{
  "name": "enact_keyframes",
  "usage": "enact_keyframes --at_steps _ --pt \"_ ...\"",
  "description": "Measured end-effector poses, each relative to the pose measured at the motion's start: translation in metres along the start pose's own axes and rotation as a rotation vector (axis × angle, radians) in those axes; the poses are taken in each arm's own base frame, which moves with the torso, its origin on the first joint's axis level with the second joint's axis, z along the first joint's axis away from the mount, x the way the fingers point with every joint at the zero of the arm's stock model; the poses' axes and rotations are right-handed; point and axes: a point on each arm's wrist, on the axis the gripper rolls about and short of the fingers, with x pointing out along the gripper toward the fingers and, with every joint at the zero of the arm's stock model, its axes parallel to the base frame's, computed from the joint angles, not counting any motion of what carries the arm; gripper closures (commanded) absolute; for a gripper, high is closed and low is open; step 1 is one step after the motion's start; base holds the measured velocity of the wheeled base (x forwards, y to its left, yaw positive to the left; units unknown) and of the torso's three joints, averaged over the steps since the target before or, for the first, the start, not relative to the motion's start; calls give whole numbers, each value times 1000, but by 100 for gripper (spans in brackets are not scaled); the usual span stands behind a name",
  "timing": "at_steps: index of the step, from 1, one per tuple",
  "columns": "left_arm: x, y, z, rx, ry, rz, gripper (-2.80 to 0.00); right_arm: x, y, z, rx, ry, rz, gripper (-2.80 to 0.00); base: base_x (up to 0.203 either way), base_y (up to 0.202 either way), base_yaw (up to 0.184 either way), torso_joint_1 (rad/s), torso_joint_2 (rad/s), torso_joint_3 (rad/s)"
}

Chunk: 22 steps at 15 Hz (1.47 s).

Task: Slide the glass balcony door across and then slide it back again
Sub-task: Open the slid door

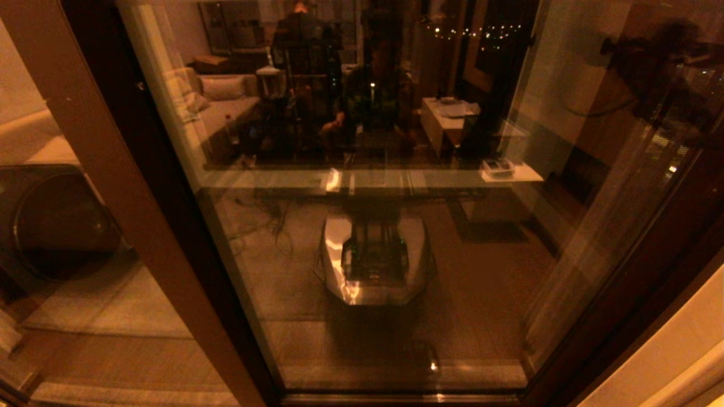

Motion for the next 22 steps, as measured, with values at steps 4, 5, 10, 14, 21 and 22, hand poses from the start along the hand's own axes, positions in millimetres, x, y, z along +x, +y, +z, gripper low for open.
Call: enact_keyframes --at_steps 4,5,10,14,21,22 --pt "0 0 0 0 0 0 0 1 2 -1 0 4 7 -280 0 0 0 0 0 0" --pt "0 0 0 0 0 0 0 1 3 -1 -2 4 8 -280 0 0 0 0 0 0" --pt "0 0 0 0 0 0 0 1 1 -1 -10 9 -35 -280 0 0 0 0 0 0" --pt "0 0 0 0 1 0 0 2 -1 -2 -9 10 -40 -280 0 0 0 0 0 0" --pt "0 0 0 0 0 0 0 14 -8 -3 -16 -14 -68 -280 0 0 0 0 0 0" --pt "0 0 0 0 0 0 0 15 -8 -3 -16 -14 -66 -280 0 0 0 0 0 0"
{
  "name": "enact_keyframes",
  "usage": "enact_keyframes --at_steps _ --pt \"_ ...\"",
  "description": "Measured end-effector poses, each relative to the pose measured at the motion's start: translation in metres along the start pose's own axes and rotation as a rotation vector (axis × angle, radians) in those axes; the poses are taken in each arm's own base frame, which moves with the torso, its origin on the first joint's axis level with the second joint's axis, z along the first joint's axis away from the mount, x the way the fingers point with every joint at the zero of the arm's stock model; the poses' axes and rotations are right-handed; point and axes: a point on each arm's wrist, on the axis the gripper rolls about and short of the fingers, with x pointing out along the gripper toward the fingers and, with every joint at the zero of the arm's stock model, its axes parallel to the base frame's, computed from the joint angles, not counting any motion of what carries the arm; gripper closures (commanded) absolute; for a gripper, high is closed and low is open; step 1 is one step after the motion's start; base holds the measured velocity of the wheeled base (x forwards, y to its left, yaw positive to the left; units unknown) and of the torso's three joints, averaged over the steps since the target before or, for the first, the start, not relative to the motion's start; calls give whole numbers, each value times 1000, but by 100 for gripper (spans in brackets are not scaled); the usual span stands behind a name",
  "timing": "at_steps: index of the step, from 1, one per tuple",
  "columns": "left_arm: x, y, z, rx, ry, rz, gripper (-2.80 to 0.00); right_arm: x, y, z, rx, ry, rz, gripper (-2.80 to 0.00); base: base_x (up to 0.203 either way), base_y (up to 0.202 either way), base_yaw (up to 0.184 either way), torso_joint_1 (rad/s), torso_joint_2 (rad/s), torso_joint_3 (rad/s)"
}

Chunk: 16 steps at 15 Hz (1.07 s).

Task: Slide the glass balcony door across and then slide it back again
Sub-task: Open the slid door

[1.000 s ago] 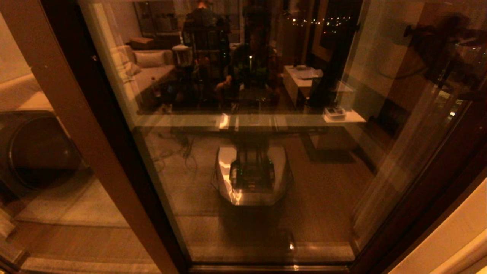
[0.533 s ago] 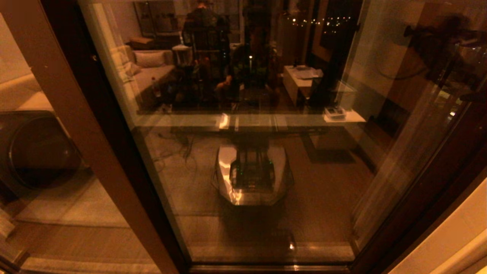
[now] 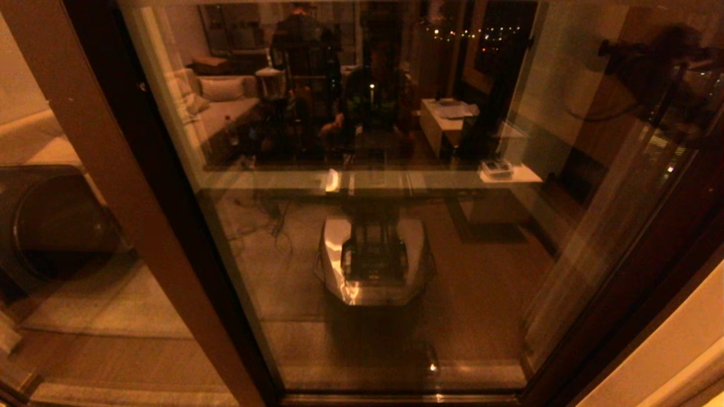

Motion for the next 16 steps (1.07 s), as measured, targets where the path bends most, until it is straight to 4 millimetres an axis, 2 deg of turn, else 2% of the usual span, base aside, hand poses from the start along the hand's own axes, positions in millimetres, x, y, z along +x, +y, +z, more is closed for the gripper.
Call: enact_keyframes --at_steps 16 --pt "0 0 0 0 0 0 0 -8 15 -2 12 5 62 -280 0 0 0 0 0 0"
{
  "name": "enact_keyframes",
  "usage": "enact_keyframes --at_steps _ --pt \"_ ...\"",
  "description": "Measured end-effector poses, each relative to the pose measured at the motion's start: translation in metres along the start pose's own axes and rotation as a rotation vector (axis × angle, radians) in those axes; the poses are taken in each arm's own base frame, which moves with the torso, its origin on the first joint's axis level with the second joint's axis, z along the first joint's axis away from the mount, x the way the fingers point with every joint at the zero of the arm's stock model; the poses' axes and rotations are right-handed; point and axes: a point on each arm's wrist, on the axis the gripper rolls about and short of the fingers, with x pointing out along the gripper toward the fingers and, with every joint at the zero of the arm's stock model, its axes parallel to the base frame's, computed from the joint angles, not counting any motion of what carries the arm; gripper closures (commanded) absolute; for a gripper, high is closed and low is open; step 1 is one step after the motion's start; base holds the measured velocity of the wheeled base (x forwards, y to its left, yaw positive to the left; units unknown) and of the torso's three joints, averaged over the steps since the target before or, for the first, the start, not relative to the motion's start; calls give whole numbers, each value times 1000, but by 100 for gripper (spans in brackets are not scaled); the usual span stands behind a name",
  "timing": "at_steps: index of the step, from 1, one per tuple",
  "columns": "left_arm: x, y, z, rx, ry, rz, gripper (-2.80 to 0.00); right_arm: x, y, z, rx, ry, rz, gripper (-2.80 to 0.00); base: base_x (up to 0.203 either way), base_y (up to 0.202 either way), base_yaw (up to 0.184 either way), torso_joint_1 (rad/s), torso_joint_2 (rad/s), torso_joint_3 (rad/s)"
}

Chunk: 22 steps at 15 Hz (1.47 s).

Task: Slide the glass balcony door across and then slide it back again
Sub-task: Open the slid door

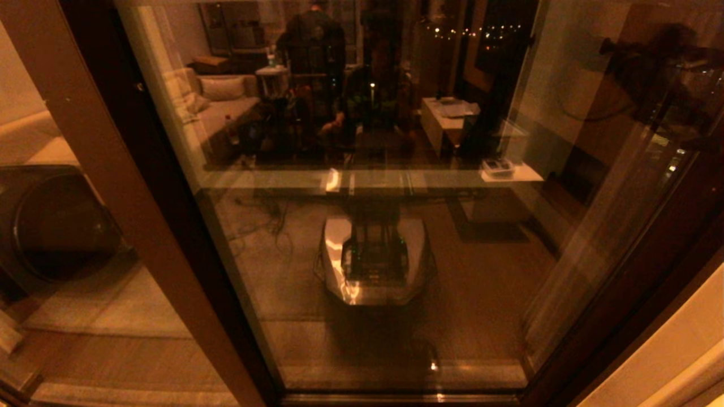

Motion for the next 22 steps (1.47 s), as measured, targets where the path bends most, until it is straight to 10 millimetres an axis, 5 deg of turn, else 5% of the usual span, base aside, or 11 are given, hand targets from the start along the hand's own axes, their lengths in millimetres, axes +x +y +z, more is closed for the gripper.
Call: enact_keyframes --at_steps 11,22 --pt "0 0 0 0 0 0 0 -4 8 -1 -9 3 17 -280 0 0 0 0 0 0" --pt "0 0 0 0 0 0 0 -7 9 -7 -111 -57 -141 -280 0 0 0 0 0 0"
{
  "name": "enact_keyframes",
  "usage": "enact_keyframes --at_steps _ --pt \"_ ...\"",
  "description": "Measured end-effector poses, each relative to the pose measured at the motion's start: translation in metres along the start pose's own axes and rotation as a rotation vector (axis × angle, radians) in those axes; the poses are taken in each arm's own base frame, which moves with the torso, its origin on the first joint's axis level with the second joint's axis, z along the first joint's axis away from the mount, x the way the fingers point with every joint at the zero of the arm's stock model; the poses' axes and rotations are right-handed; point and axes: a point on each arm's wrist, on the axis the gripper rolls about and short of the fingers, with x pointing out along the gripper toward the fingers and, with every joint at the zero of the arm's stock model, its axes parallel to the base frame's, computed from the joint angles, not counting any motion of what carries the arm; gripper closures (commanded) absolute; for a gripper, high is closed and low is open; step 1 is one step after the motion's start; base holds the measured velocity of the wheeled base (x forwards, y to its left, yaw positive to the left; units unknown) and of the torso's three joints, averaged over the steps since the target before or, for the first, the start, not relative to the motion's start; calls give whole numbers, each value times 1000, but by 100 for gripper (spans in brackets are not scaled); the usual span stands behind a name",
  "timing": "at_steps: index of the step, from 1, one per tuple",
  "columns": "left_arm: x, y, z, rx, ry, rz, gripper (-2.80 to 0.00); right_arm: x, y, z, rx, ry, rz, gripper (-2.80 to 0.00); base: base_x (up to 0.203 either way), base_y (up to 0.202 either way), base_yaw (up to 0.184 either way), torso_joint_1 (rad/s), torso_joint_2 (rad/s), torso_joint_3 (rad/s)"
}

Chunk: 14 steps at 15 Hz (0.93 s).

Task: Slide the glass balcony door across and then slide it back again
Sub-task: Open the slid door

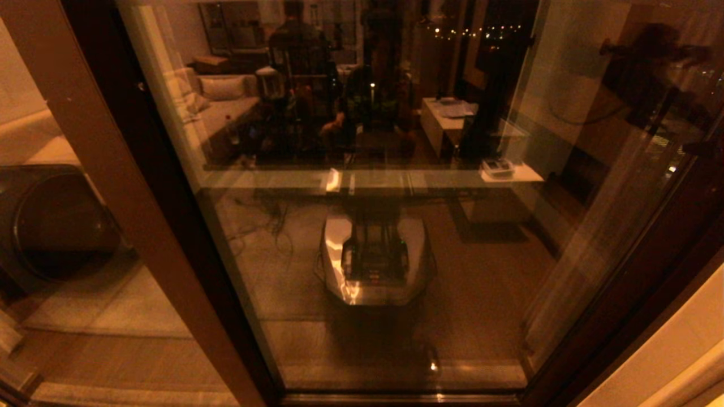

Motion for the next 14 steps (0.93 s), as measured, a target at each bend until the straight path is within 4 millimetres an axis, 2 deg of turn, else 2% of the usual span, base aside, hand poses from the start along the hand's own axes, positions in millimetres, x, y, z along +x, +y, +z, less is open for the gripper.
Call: enact_keyframes --at_steps 14 --pt "0 0 0 0 0 0 0 16 -4 -2 40 6 19 -280 0 0 0 0 0 0"
